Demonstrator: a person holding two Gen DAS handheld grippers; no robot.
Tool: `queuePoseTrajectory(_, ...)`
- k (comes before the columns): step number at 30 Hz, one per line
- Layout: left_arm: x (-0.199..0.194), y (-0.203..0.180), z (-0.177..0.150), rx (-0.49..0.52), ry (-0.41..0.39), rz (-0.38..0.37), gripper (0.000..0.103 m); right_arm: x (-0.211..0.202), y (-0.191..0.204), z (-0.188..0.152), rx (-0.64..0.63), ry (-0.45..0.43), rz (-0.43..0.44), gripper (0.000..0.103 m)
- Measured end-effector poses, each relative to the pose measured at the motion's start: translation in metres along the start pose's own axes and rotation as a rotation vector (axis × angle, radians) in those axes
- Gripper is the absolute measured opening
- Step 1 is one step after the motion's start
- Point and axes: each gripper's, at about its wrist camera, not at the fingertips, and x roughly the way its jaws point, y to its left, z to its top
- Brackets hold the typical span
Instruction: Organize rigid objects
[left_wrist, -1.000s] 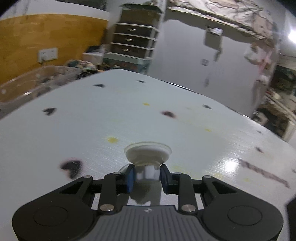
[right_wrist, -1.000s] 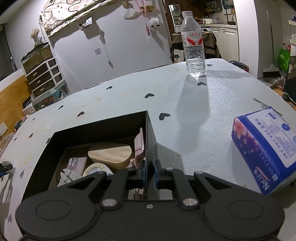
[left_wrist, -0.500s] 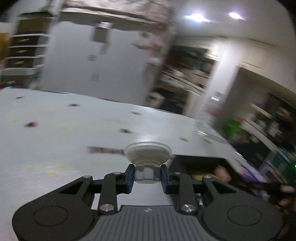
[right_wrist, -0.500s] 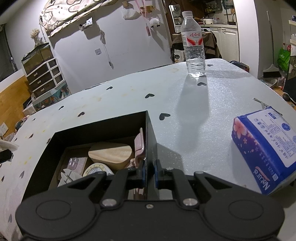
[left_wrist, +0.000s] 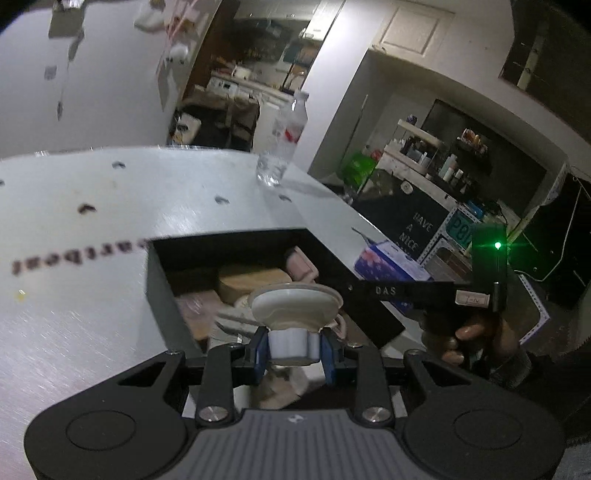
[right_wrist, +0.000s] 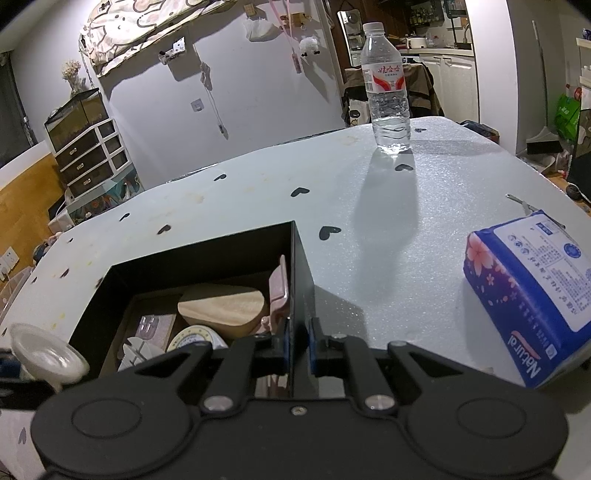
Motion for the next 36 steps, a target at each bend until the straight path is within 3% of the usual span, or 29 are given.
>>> queuePoseTrajectory(8, 0.023, -0.001, -0.002, -0.056, 0.045, 0.008, 0.032, -0.001, 0.001, 0.0, 0.001, -0.002, 0.007, 0.011)
queuePoseTrajectory(9, 0.023, -0.001, -0.002, -0.053, 0.053, 0.013, 0.036, -0.001, 0.001, 0.0, 0.001, -0.002, 0.008, 0.011)
queuePoseTrajectory(12, 0.02, -0.002, 0.0, -0.054, 0.049, 0.024, 0.064, -0.001, 0.001, -0.001, 0.003, -0.003, 0.011, 0.011)
queuePoseTrajectory(21, 0.019, -0.015, -0.002, 0.002, 0.078, 0.008, 0.081, -0.001, 0.001, -0.001, 0.003, -0.004, 0.012, 0.011)
queuePoseTrajectory(27, 0.017, -0.018, -0.002, 0.022, 0.078, 0.018, 0.086, -0.001, 0.001, -0.001, 0.004, -0.004, 0.012, 0.011)
queuePoseTrajectory(36, 0.003, -0.02, 0.012, 0.052, 0.003, 0.081, 0.098, -0.001, 0.0, -0.001, 0.004, -0.003, 0.012, 0.011)
